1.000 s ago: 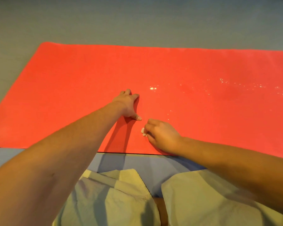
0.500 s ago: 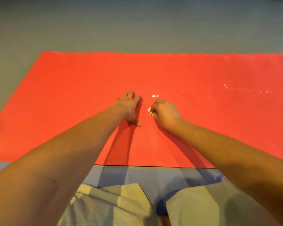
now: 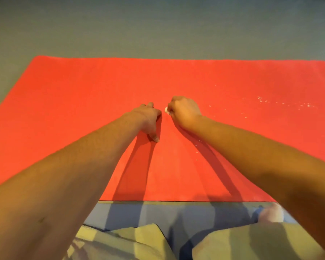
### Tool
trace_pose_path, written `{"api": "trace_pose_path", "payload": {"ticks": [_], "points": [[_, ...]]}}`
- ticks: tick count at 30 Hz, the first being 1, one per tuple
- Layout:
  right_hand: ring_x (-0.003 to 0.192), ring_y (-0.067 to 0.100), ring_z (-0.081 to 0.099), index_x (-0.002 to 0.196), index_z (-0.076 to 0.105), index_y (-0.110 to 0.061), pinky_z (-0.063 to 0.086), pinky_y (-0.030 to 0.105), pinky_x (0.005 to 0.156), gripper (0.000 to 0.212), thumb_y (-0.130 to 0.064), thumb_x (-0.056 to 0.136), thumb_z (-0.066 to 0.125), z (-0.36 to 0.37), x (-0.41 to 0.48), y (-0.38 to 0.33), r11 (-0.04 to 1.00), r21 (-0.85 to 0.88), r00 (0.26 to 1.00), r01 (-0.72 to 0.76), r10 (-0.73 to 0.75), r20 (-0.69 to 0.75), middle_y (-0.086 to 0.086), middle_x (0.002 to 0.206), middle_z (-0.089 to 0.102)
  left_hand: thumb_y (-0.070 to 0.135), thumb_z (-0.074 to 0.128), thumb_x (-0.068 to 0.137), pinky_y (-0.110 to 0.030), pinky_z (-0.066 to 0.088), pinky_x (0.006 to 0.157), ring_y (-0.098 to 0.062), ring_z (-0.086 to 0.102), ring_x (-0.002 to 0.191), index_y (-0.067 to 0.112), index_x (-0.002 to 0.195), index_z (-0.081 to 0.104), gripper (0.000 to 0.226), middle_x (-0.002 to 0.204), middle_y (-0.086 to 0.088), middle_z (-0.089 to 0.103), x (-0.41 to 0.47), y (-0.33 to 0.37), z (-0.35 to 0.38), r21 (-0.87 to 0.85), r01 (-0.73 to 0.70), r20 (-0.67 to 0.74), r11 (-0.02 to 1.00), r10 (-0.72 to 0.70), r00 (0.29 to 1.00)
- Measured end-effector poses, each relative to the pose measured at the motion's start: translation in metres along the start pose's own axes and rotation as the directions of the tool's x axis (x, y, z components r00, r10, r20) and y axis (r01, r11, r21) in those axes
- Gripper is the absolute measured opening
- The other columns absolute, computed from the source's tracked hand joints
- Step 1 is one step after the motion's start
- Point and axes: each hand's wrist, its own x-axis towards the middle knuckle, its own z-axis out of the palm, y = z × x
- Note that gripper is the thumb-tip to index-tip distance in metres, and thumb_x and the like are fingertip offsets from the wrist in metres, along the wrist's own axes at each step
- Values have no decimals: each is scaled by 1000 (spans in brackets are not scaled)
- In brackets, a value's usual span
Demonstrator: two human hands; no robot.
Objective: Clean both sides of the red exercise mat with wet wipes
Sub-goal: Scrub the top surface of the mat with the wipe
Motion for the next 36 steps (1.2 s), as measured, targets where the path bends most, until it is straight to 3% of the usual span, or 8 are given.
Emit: {"api": "trace_pose_path", "payload": {"ticks": [4, 7, 11, 13, 21, 27, 32, 36], "points": [[94, 33, 66, 95, 76, -20, 37, 31, 64, 21, -14, 85, 59, -2, 27, 2, 996, 10, 996, -89, 89, 30, 5, 104, 68, 65, 94, 53, -46, 47, 105, -32, 45, 129, 28, 147, 45, 112, 138, -5, 44, 2, -2, 0, 12, 7, -56, 1000, -6, 998], [89, 31, 66, 92, 75, -25, 45, 34, 64, 20, -17, 83, 59, 0, -2, -6, 998, 60, 999, -27, 25, 23, 0, 96, 66, 63, 98, 44, -50, 44, 110, -33, 36, 135, 27, 151, 35, 129, 142, -7, 38, 8, -6, 7, -21, -1, -83, 1000, 0, 997], [88, 25, 64, 92, 73, -26, 43, 32, 61, 13, -20, 88, 63, 0, -64, -12, 980, 113, 986, 166, -161, -48, -4, 90, 63, 69, 97, 35, -53, 27, 125, -32, 1, 159, 31, 165, -6, 170, 171, -11, -1, 25, -20, 7, -94, -9, -17, 996, 7, 1000], [89, 24, 64, 93, 74, -26, 39, 30, 60, 11, -22, 89, 64, 1, -67, -10, 974, 105, 980, 199, -194, -51, -4, 89, 63, 72, 95, 33, -50, 19, 129, -30, -8, 160, 26, 165, -9, 174, 173, -11, -11, 32, -23, 8, -91, 2, 19, 996, 0, 1000], [92, 32, 67, 91, 76, -22, 48, 33, 67, 21, -16, 73, 68, 6, 66, 35, 994, 14, 994, -106, 107, -31, 2, 99, 68, 71, 95, 38, -47, 18, 129, -30, -5, 160, 22, 167, -3, 169, 173, -12, -8, 40, -26, 5, -54, -17, 42, 998, 19, 999], [92, 29, 66, 91, 77, -26, 41, 32, 65, 22, -17, 80, 60, 5, 46, 22, 985, 129, 990, -115, 125, -69, -1, 100, 69, 91, 80, 36, -49, 43, 114, -34, 43, 136, 30, 152, 44, 136, 144, -7, 41, 55, -34, -20, -76, -20, -5, 997, 20, 1000], [90, 26, 65, 93, 75, -26, 39, 32, 61, 18, -20, 85, 60, 10, -4, 9, 986, 119, 990, 119, -109, -87, -2, 94, 65, 58, 75, 80, -43, 42, 109, -32, 42, 129, 27, 132, 57, 64, 133, -6, 46, 66, -31, 1, -131, -35, -241, 991, 3, 970], [88, 29, 65, 91, 75, -23, 42, 34, 60, 19, -23, 85, 57, 14, 30, 23, 991, 126, 992, 41, -26, -123, 1, 92, 65, 30, 55, 91, -46, 45, 103, -31, 43, 125, 24, 121, 61, 31, 127, -7, 49, 76, -27, 9, -222, -32, -366, 974, -53, 929]]}}
